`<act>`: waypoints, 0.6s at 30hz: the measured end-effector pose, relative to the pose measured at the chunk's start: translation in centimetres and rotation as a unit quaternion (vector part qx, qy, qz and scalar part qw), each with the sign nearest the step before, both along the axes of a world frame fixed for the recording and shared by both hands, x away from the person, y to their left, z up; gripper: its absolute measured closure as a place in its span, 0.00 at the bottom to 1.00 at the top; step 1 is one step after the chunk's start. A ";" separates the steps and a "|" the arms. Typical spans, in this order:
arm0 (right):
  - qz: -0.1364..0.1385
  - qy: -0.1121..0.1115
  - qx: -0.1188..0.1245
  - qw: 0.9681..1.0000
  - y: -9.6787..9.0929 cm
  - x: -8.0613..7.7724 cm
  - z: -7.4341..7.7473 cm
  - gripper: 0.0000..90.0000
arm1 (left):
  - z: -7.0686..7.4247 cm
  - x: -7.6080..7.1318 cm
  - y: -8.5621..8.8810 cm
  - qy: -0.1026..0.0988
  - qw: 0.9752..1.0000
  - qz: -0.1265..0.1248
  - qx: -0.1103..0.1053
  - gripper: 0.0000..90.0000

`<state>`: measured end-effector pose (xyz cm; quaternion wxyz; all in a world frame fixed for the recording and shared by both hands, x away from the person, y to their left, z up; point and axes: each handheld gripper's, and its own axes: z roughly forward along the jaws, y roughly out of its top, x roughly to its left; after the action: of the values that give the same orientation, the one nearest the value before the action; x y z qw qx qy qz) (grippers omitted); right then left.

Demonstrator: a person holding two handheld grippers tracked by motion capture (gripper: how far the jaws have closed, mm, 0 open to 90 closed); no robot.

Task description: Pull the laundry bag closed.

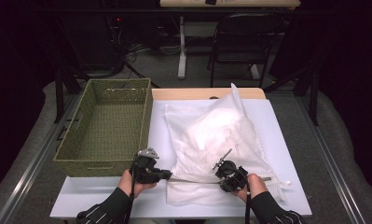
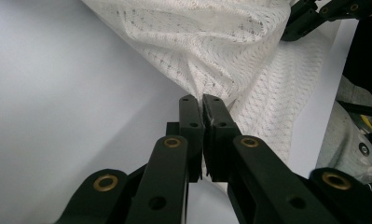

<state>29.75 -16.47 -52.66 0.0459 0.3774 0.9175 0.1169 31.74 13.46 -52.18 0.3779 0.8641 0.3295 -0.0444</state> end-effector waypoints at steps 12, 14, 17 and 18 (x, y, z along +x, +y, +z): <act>-0.024 -0.008 -0.013 1.000 -2.3 -0.2 0.1 0.92 | 0.0 0.1 0.0 -0.001 1.000 -0.001 0.004 0.97; -0.027 -0.009 -0.014 0.999 -2.7 -0.2 0.1 0.92 | -0.1 0.1 0.1 -0.001 1.000 0.001 0.006 0.97; -0.036 -0.011 -0.018 0.999 -3.1 -0.2 0.0 0.92 | 0.0 0.1 0.1 -0.002 1.000 0.000 0.006 0.97; -0.033 -0.016 -0.026 0.999 -3.3 -0.2 0.1 0.92 | 0.0 0.1 0.1 -0.003 1.000 0.001 0.007 0.97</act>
<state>29.56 -19.74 -52.60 0.0736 0.4047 0.9062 0.0976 31.82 13.55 -52.20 0.3732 0.8665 0.3293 -0.0397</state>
